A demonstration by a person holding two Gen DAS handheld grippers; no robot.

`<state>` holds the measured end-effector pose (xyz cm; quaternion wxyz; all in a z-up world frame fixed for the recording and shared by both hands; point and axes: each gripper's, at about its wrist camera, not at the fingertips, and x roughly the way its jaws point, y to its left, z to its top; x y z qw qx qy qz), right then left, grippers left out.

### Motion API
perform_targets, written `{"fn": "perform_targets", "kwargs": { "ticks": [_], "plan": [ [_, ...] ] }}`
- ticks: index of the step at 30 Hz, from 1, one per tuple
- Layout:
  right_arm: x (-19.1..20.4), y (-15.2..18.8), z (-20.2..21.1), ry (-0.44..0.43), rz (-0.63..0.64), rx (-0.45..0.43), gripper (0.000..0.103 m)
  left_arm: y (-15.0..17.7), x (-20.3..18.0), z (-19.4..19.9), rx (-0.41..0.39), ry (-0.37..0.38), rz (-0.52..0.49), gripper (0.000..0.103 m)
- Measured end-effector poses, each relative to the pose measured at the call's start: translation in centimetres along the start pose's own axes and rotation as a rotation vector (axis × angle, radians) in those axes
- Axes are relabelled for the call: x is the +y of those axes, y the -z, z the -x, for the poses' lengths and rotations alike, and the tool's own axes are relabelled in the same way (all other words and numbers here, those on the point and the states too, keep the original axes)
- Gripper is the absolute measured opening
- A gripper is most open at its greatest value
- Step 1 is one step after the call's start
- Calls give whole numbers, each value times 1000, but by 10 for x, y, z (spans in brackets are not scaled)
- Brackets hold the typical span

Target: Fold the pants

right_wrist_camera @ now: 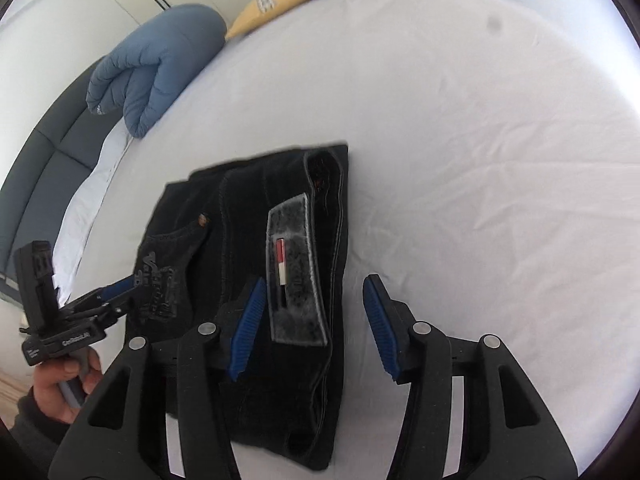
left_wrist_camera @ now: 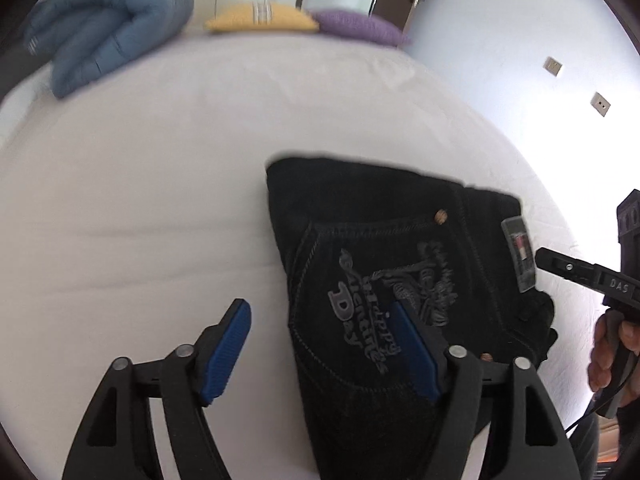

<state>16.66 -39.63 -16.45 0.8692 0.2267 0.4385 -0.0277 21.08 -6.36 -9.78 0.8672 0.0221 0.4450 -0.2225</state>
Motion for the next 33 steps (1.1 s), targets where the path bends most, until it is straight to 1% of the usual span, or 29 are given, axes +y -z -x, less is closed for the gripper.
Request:
{"fn": "perform_targets", "kwargs": {
  "ticks": [1,2,3,4,5,6,7,8,9,10,11,12,14,16,18,19,21,22,23,24,25,27,29,30,32,33],
  "plan": [
    [4,4,16,11,13,-41,49,-1,-1,24,-73,-36,-23,93],
    [9,7,36,28,32,-92,49,9,-12,42,-142,-65,-42,103],
    [15,15,63,59,61,-161,50,11,-20,61,-217,-96,-59,103],
    [27,19,82,91,84,-216,55,16,-28,86,-305,-130,-74,103],
    [39,24,99,123,109,-275,63,22,-37,112,-390,-163,-88,103],
    [58,31,123,151,144,-358,67,28,-45,137,-464,-194,-100,103],
    [73,34,141,176,176,-431,76,33,-52,155,-516,-226,-106,103],
    [87,44,161,206,210,-514,87,35,-59,167,-545,-255,-108,103],
    [101,55,182,242,244,-610,92,42,-68,191,-596,-302,-112,103],
    [114,67,203,283,272,-704,103,23,-73,195,-631,-319,-110,103],
    [125,77,221,318,297,-781,103,22,-63,214,-661,-324,-103,103],
    [137,89,241,350,330,-855,103,25,-64,230,-694,-328,-95,103],
    [153,102,267,392,368,-910,103,35,-67,266,-765,-346,-72,103],
    [161,108,287,392,370,-908,103,45,-67,299,-801,-340,-79,103],
    [168,118,309,368,362,-930,103,48,-73,321,-802,-349,-117,103],
    [169,122,320,371,354,-935,103,49,-78,335,-791,-341,-154,103],
    [173,127,340,390,340,-929,103,52,-87,352,-784,-352,-217,103],
    [180,132,345,394,345,-930,103,53,-92,356,-779,-376,-254,103],
    [193,140,347,394,356,-930,103,53,-96,359,-765,-384,-271,103],
    [202,145,356,395,371,-921,103,56,-97,366,-749,-376,-277,103],
    [208,147,359,399,382,-917,103,54,-97,367,-712,-332,-271,103],
    [217,158,372,422,382,-941,103,51,-95,361,-663,-281,-233,103],
    [222,164,378,417,376,-938,103,47,-93,343,-603,-268,-183,103],
    [224,167,380,398,374,-905,103,46,-92,332,-572,-260,-166,103],
    [227,171,380,416,346,-835,103,42,-91,305,-490,-261,-124,103],
    [225,171,375,426,329,-782,103,43,-91,293,-447,-247,-110,103]
  ]
}}
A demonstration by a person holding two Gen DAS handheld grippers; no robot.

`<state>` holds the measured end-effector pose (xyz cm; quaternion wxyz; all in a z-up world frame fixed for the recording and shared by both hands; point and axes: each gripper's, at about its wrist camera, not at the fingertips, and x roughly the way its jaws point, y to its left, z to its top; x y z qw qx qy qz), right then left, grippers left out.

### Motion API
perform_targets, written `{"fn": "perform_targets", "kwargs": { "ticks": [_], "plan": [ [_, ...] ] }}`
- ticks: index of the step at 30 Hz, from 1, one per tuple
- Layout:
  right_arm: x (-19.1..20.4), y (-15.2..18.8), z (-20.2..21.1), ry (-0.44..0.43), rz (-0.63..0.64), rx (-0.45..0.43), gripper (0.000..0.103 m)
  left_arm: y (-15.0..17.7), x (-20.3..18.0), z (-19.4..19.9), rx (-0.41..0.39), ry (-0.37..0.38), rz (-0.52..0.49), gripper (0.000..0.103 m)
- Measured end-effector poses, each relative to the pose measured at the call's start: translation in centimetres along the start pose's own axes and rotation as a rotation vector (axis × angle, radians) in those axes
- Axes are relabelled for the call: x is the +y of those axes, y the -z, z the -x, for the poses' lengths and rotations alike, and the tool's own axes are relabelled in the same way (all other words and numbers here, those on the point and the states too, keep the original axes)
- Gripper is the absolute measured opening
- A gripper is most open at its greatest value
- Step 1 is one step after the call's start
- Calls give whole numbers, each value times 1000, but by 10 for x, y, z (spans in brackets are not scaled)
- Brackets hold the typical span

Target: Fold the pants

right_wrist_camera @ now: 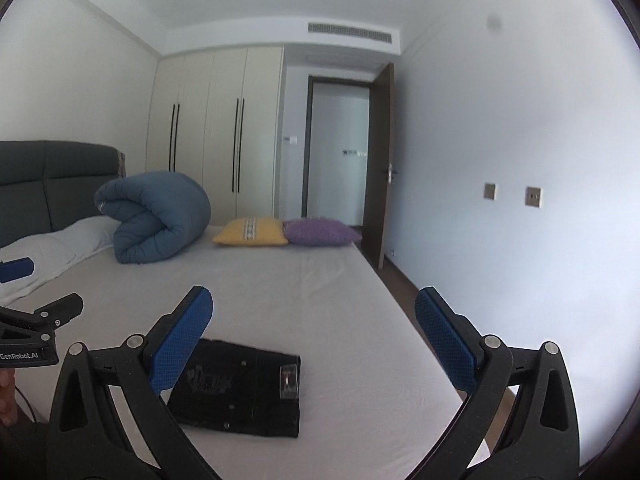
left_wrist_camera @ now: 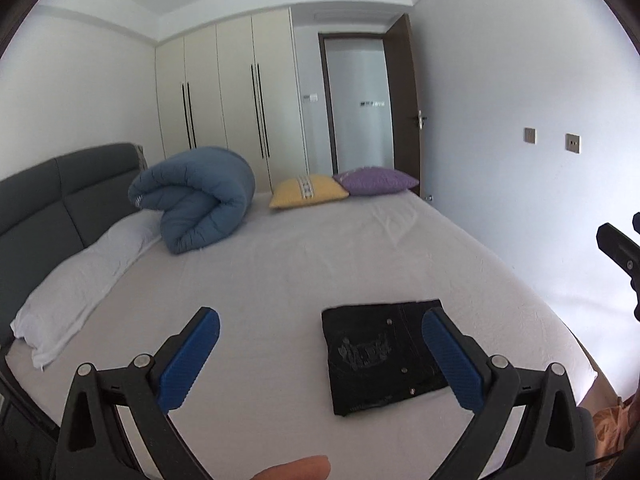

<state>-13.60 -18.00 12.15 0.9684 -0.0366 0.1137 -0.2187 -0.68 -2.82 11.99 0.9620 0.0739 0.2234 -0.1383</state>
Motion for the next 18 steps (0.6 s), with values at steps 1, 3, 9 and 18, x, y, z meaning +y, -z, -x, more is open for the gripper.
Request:
{"fn": "perform_targets", "kwargs": {
  "ticks": [1,3,9,18],
  "plan": [
    [0,3,-4,-10,-5,42,103,6,-3,-11,33,5,6,103],
    [-2,11,-13,-25,-38,144,103,14,-7,-27,96,-3,13,103],
    [-13,33,-36,-43,-162,358,103,42,-10,-66,239,24,100,103],
    [-9,70,-100,-7,-139,452,103,54,-13,-82,285,3,97,103]
  ]
}}
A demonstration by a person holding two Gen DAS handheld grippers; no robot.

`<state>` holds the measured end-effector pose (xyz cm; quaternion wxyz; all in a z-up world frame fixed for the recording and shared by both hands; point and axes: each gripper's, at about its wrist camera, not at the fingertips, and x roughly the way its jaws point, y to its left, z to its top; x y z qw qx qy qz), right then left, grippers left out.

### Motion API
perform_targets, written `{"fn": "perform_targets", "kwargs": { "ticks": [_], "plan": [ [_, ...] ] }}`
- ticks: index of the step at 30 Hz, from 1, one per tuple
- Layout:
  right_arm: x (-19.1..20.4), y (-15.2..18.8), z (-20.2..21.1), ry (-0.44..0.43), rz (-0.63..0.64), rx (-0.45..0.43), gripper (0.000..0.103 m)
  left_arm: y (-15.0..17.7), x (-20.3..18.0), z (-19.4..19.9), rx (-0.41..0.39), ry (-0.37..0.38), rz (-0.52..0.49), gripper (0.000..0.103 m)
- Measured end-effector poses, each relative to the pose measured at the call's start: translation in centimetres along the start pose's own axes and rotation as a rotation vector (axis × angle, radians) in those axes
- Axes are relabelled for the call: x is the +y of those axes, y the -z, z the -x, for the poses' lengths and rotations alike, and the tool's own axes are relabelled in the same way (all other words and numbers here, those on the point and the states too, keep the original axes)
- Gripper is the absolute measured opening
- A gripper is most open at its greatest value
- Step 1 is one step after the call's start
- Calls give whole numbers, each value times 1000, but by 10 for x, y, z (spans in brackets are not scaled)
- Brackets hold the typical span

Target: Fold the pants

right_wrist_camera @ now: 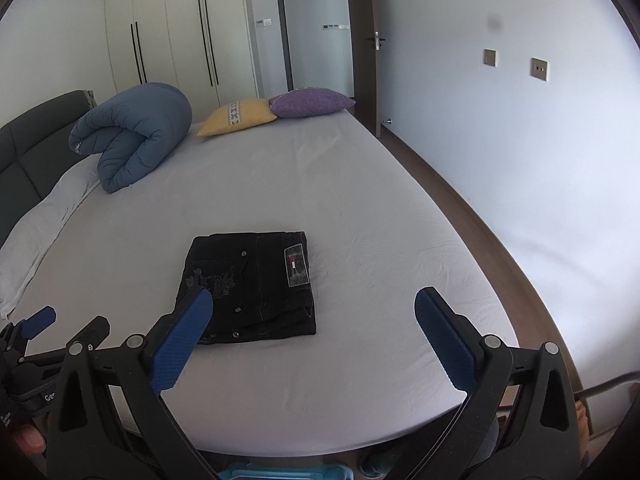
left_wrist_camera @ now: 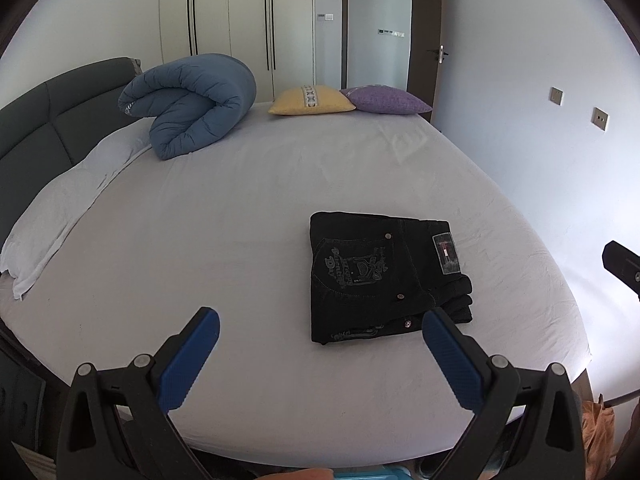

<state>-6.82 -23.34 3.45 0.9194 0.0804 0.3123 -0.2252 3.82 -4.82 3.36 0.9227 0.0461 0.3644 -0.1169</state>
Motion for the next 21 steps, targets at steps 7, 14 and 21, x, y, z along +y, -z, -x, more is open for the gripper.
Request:
{"fn": "perform_targets", "kwargs": {
  "ticks": [7,14,21],
  "plan": [
    [13,-1,-19,-9,50,26,103,2,4,-6,27,2,19,103],
    [22,2,-27,-29,65,58,103,4,5,-10,37,4,25,103],
    [26,9,-35,-46,68,88,103,6,5,-13,40,7,28,103]
  ]
}}
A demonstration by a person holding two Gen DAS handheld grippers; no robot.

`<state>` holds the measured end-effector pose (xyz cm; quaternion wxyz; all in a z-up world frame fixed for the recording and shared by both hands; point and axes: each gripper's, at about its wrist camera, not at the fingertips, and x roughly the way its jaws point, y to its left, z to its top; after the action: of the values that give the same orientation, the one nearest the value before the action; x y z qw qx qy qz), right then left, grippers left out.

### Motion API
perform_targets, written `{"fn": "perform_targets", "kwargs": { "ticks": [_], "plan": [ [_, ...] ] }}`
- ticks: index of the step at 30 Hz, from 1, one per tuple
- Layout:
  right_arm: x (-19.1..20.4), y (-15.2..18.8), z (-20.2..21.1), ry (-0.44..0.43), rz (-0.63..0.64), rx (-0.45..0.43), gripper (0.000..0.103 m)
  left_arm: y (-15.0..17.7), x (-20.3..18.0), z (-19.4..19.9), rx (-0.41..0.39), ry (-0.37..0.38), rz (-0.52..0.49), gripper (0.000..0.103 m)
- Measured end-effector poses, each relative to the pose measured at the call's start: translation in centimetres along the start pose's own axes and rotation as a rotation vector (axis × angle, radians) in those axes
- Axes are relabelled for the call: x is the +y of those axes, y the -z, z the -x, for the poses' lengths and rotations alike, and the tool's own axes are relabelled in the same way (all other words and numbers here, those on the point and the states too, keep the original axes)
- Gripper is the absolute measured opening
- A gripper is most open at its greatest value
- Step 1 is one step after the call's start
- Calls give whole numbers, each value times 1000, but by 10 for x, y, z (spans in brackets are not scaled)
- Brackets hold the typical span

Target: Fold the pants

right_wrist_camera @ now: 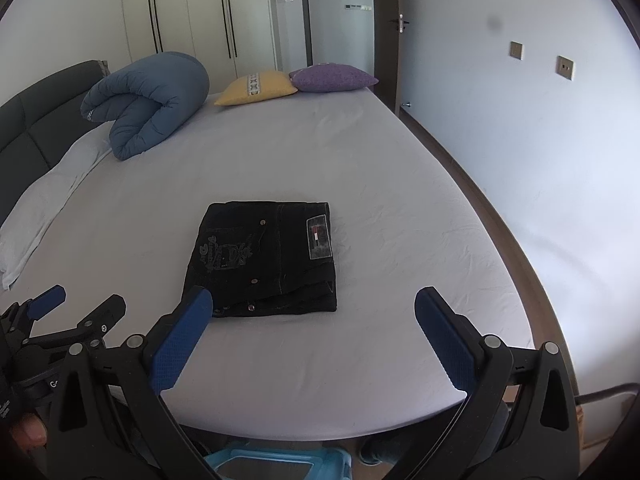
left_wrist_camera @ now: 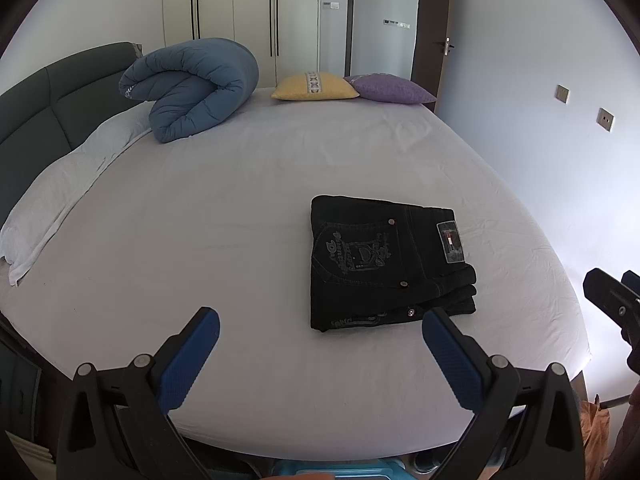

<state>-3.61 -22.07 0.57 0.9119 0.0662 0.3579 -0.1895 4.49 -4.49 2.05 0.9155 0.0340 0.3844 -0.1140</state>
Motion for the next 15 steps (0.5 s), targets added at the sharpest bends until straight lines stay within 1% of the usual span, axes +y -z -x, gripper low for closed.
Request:
{"fn": "perform_targets", "kwargs": {
  "ticks": [6,15],
  "plan": [
    [0,3,-7,-5,-9,18,103,0,-1,-3,-2,4,-10,103],
    [2,6,-8,-5,-11,22,103,0,-2,-3,1,7,-19,103]
  ]
}}
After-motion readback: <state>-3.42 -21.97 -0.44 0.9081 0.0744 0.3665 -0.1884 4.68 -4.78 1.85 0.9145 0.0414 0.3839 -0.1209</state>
